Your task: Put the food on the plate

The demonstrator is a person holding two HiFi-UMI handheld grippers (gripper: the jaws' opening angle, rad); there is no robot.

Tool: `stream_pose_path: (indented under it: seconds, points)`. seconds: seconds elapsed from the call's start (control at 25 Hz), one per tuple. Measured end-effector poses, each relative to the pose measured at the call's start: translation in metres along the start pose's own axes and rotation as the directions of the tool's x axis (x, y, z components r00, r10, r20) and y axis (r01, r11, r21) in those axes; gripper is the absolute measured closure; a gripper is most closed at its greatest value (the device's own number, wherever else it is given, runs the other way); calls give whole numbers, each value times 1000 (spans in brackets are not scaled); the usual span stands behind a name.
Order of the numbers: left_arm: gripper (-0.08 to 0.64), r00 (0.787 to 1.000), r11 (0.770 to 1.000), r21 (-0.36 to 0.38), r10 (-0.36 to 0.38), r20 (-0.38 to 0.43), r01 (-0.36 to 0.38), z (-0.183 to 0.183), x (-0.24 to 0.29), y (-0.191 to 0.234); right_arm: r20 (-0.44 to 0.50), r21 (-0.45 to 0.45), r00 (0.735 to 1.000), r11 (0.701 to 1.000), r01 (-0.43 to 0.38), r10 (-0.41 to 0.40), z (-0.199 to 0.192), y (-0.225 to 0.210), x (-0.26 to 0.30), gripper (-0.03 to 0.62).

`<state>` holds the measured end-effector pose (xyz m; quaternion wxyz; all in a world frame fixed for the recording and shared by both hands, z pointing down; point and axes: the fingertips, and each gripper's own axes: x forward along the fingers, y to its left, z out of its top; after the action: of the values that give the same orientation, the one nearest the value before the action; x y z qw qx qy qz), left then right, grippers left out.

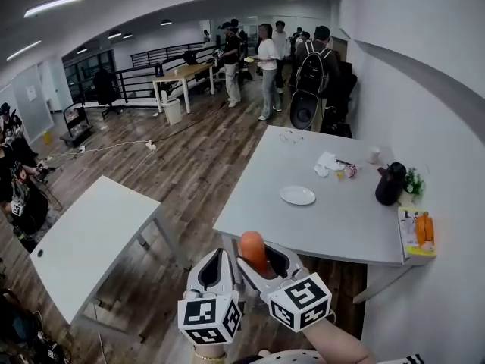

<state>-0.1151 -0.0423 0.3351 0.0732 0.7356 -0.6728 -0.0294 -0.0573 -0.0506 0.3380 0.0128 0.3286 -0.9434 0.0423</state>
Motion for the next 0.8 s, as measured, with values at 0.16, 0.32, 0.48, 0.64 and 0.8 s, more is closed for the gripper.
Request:
stream_pose_path:
  seconds: [0.16, 0.32, 0.48, 0.64, 0.8]
  points:
    - [552, 997, 998, 6, -65, -29, 66, -9, 37, -29, -6, 20, 997, 997, 75, -75, -3, -46, -9, 370]
    - [552, 990, 991, 29, -133, -42, 134, -12, 69, -53, -6, 39, 988, 987, 154, -154, -9, -83, -16, 371]
    - [552, 979, 981, 24, -189, -71, 191, -24, 106, -68, -22, 49, 973, 972, 229, -228, -17, -122, -17, 370]
    - [551, 968, 971, 11, -236, -88, 238, -35, 151, -77, -29, 66, 957, 954, 291, -290, -24, -167, -8, 371]
    - [552, 960, 963, 14, -266, -92, 268, -44, 207, -82, -42, 68, 946, 944, 324, -322, -29, -216, 12, 370]
